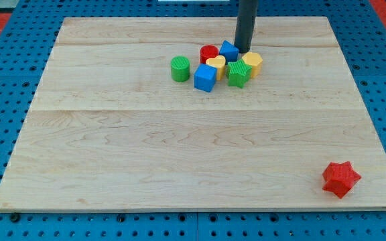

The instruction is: Move red star to group of blocks

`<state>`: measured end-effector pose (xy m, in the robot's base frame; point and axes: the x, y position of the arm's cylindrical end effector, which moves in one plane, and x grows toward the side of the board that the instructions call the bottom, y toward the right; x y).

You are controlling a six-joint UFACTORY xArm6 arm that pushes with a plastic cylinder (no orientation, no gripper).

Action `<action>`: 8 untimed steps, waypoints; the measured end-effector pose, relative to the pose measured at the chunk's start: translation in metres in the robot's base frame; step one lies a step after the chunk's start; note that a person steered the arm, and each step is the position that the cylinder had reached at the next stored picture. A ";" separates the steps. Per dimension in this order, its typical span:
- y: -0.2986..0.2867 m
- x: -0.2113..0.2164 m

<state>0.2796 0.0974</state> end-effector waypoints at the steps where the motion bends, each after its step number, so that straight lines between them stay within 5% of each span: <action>1: -0.010 0.000; 2: 0.000 0.028; 4: 0.211 0.049; 5: 0.247 0.121; 6: 0.248 0.220; 8: 0.167 0.303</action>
<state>0.5825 0.2646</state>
